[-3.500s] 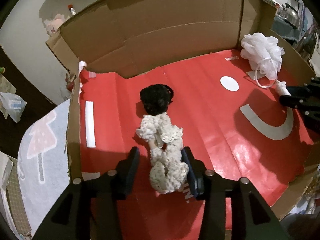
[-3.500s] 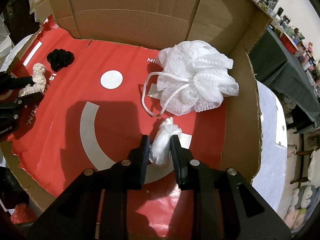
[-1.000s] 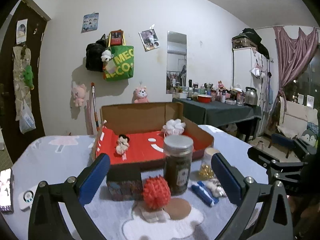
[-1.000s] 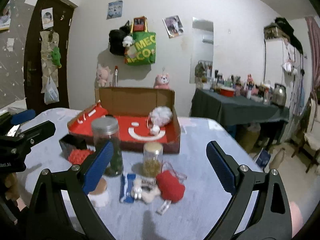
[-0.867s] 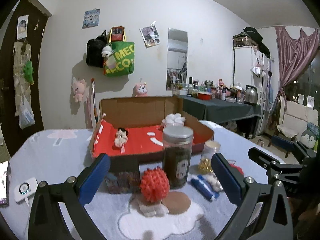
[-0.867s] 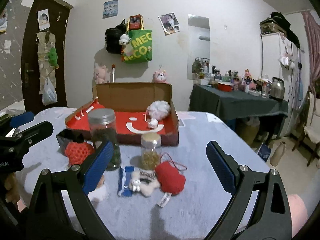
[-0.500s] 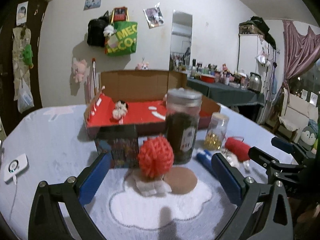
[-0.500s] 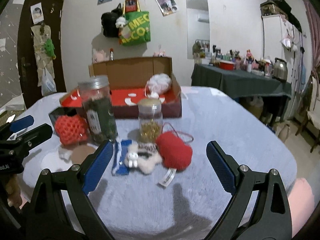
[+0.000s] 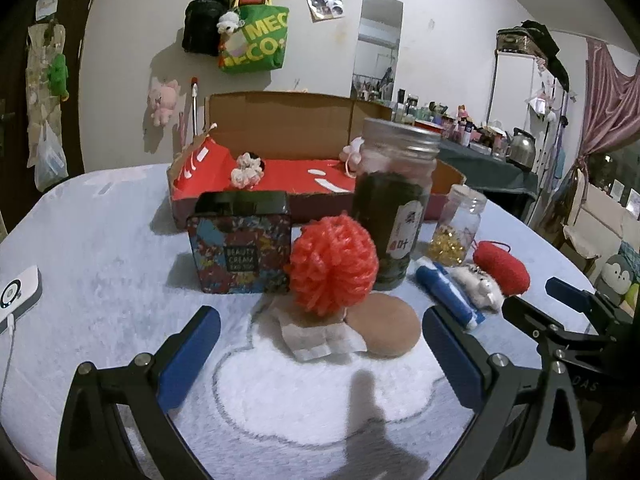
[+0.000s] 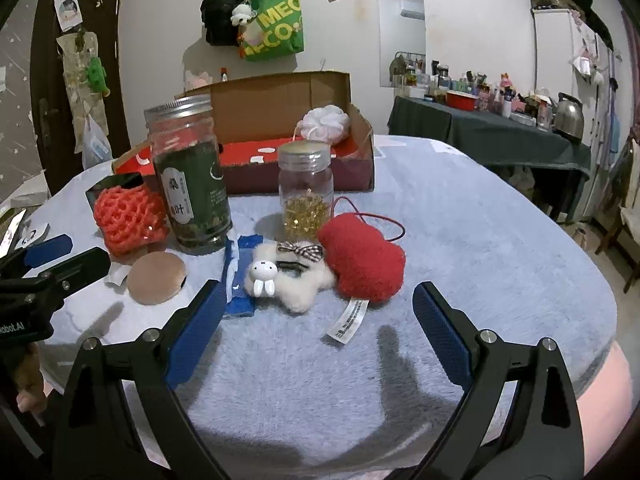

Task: Organize soft objects
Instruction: 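Move both grippers back over the soft items beside the jars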

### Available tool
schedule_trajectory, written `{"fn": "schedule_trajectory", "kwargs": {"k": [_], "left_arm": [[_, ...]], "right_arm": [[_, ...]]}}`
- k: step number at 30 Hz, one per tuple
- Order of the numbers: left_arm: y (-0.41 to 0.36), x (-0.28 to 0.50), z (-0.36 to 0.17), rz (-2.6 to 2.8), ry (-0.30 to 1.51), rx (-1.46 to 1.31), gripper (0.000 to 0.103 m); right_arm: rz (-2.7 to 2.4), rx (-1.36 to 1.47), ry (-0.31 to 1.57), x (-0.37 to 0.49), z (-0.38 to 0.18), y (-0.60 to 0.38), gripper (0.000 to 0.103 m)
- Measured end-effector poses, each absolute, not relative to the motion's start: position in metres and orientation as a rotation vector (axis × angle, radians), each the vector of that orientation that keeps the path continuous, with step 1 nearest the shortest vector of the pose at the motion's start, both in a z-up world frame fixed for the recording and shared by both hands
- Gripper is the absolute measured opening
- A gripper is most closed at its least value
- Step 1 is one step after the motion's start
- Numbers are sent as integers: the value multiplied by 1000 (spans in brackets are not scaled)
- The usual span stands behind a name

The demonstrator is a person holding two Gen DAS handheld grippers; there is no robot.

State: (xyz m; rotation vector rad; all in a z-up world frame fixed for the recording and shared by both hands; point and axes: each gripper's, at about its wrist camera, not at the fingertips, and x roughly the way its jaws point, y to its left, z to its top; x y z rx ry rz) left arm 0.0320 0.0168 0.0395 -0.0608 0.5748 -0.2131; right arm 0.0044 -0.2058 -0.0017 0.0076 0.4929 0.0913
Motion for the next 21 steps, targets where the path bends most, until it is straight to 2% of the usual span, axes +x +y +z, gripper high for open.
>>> {"fn": "schedule_trajectory", "kwargs": {"k": [13, 21], "left_arm": [[37, 50, 33, -236, 702, -90, 103], [45, 58, 46, -253, 708, -82, 103]], "right_arm": [[117, -6, 561, 28, -6, -193, 95], [118, -19, 564, 39, 2, -187, 95]]}}
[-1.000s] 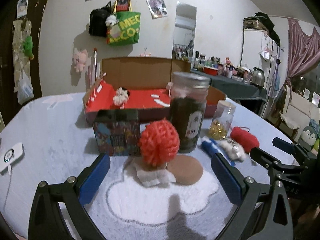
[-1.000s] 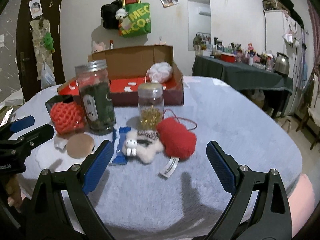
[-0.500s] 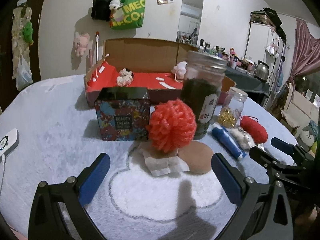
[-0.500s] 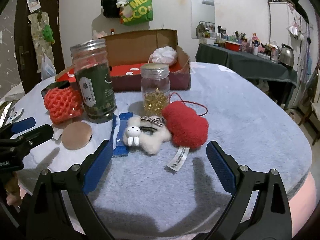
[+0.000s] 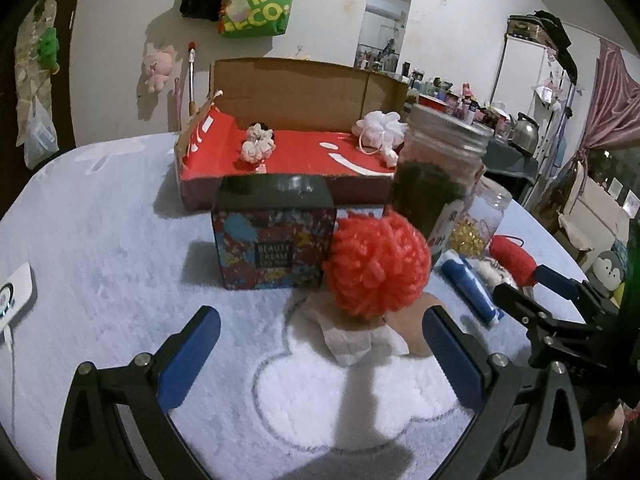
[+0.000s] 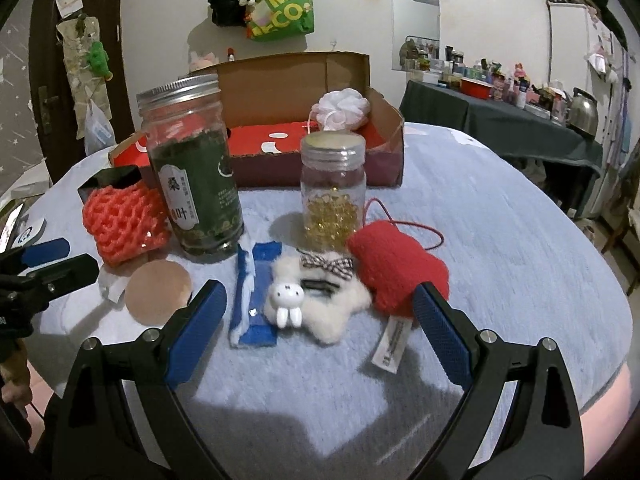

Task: Organize soft objects
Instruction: 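Move both grippers back over the soft items beside the jars, then grasp the red mesh fruit net with the left gripper while the right gripper grasps the white plush bunny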

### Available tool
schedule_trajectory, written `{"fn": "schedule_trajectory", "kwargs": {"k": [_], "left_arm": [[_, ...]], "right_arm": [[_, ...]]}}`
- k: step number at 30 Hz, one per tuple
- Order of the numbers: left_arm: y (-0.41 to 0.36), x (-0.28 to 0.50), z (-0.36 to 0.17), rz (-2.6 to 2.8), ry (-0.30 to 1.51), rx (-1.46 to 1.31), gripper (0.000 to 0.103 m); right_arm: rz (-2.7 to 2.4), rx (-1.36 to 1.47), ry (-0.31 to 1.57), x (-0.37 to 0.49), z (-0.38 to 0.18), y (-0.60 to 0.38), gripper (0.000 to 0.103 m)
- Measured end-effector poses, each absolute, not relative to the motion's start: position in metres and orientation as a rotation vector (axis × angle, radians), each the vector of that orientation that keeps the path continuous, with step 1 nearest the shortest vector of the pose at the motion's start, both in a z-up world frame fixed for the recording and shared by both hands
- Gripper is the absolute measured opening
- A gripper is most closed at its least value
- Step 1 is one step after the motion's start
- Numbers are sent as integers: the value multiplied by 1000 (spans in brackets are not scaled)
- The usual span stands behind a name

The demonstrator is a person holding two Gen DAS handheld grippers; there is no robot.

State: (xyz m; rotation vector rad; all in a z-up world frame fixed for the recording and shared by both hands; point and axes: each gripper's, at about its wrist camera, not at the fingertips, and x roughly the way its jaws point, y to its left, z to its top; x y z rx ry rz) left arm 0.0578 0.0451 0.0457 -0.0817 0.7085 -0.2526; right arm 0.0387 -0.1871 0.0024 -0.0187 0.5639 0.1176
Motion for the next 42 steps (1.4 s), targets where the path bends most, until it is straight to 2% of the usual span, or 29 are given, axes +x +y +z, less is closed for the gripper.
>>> {"fn": "schedule_trajectory", "kwargs": {"k": [7, 10, 15, 25, 31, 33, 34, 35, 36, 37, 42], "left_arm": [[37, 64, 61, -304, 695, -50, 102], [33, 69, 64, -325, 697, -35, 97], [28, 75, 66, -340, 703, -24, 90], [20, 81, 63, -345, 708, 4, 89], [16, 87, 58, -352, 730, 2, 82], [15, 89, 54, -356, 738, 3, 73], [14, 91, 52, -362, 753, 3, 58], [13, 93, 50, -372, 765, -1, 47], [13, 95, 48, -384, 783, -16, 47], [14, 94, 48, -380, 776, -19, 46], [15, 81, 60, -389, 731, -6, 44]], "right_arm": [[124, -33, 578, 45, 7, -190, 95], [163, -8, 591, 46, 10, -195, 95], [256, 55, 623, 45, 13, -202, 88], [311, 147, 722, 61, -5, -208, 75], [325, 226, 731, 69, -8, -223, 65], [312, 218, 724, 71, -9, -224, 55], [312, 212, 723, 72, -9, -225, 55], [315, 205, 720, 71, -9, -223, 53], [318, 193, 717, 71, -8, -222, 52], [330, 194, 715, 70, -8, -222, 37], [352, 223, 710, 66, -3, -227, 37]]}}
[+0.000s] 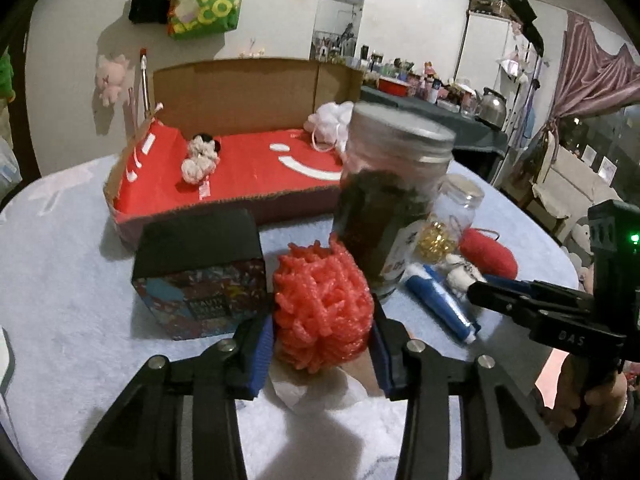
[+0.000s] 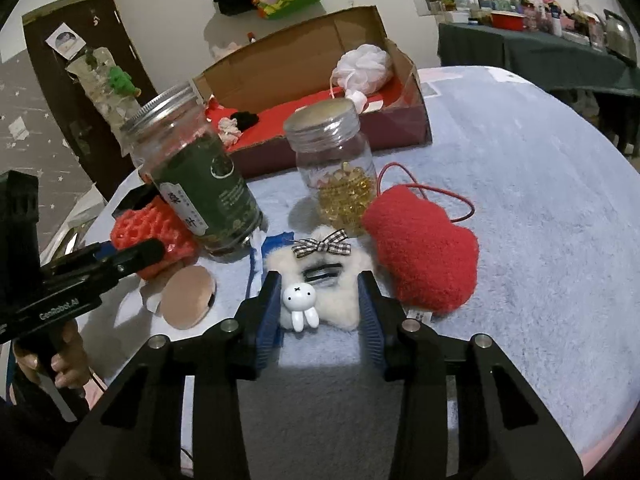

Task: Organize soft objects
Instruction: 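Grasp the red mesh fruit net with the left gripper while the right gripper grasps the white plush bunny, then carry the red mesh net and white plush bunny with both grippers over the box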

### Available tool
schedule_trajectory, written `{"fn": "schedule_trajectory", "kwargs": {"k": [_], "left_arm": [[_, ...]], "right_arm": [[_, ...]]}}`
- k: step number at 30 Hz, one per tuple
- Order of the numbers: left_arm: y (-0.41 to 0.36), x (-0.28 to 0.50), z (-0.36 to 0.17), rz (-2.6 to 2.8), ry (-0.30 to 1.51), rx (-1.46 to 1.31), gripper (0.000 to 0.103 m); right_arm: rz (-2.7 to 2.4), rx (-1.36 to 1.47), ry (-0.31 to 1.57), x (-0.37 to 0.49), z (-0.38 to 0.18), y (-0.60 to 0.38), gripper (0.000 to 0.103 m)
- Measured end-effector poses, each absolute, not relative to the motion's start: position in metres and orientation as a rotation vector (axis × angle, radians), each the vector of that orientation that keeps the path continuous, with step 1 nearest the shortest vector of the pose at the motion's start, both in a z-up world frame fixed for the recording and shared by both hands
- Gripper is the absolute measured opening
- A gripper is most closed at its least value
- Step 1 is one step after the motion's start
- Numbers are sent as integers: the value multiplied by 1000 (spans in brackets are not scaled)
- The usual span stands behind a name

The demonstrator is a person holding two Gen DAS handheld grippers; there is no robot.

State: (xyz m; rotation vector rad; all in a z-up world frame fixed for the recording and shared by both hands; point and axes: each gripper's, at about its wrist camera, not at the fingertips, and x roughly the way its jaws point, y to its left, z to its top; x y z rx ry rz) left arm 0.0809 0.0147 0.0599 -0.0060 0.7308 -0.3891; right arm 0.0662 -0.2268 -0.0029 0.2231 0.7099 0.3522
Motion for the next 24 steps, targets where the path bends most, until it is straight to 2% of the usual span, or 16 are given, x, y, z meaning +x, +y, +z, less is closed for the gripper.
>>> {"fn": "schedule_trajectory", "kwargs": {"k": [11, 24], "left_arm": [[11, 64, 77, -413, 678, 25, 43], [22, 62, 74, -413, 710, -3, 43]], "right_arm": [[435, 175, 633, 50, 32, -210, 37], [450, 172, 635, 51, 30, -211, 37]]}}
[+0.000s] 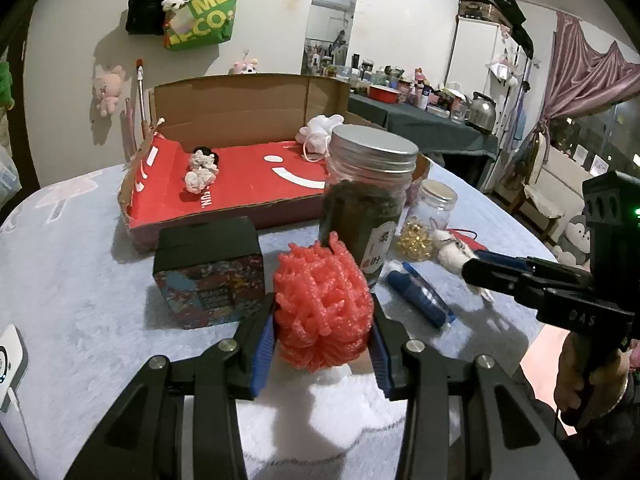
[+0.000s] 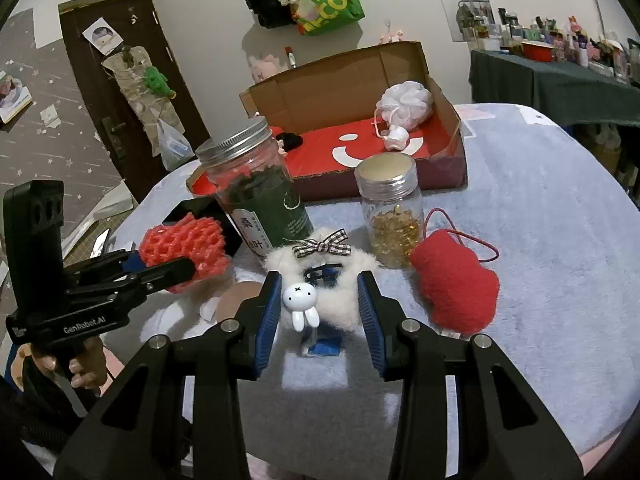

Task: Organize soft objects
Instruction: 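Carry the red mesh net and white plush bunny with both grippers over the box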

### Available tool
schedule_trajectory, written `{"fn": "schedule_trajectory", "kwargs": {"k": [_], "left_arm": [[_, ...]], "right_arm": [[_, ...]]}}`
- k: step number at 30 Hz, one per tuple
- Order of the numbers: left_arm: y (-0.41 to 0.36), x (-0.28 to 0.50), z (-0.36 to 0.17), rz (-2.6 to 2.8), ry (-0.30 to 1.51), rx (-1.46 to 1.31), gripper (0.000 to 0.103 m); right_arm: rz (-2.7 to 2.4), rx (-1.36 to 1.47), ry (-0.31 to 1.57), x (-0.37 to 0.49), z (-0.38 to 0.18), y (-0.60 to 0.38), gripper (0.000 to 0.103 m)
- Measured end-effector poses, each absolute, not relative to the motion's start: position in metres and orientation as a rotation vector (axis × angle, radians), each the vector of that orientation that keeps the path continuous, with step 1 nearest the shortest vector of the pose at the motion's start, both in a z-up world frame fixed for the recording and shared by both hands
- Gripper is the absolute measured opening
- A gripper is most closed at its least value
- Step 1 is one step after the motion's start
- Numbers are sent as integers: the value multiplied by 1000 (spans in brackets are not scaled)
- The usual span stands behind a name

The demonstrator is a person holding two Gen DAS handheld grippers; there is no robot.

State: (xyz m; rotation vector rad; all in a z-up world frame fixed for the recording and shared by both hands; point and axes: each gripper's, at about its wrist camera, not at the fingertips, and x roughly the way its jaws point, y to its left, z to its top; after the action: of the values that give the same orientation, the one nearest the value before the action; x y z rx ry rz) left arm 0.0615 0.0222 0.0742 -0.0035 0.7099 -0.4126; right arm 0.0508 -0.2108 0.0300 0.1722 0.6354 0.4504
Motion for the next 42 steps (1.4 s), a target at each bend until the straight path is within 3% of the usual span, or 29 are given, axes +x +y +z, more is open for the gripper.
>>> {"fn": "schedule_trajectory", "kwargs": {"k": [18, 42], "left_arm": [[75, 41, 81, -284, 697, -5, 43], [123, 86, 70, -206, 749, 28, 43]], "right_arm": [[382, 158, 617, 44, 38, -237, 37], [276, 99, 607, 69, 57, -272, 37]]}}
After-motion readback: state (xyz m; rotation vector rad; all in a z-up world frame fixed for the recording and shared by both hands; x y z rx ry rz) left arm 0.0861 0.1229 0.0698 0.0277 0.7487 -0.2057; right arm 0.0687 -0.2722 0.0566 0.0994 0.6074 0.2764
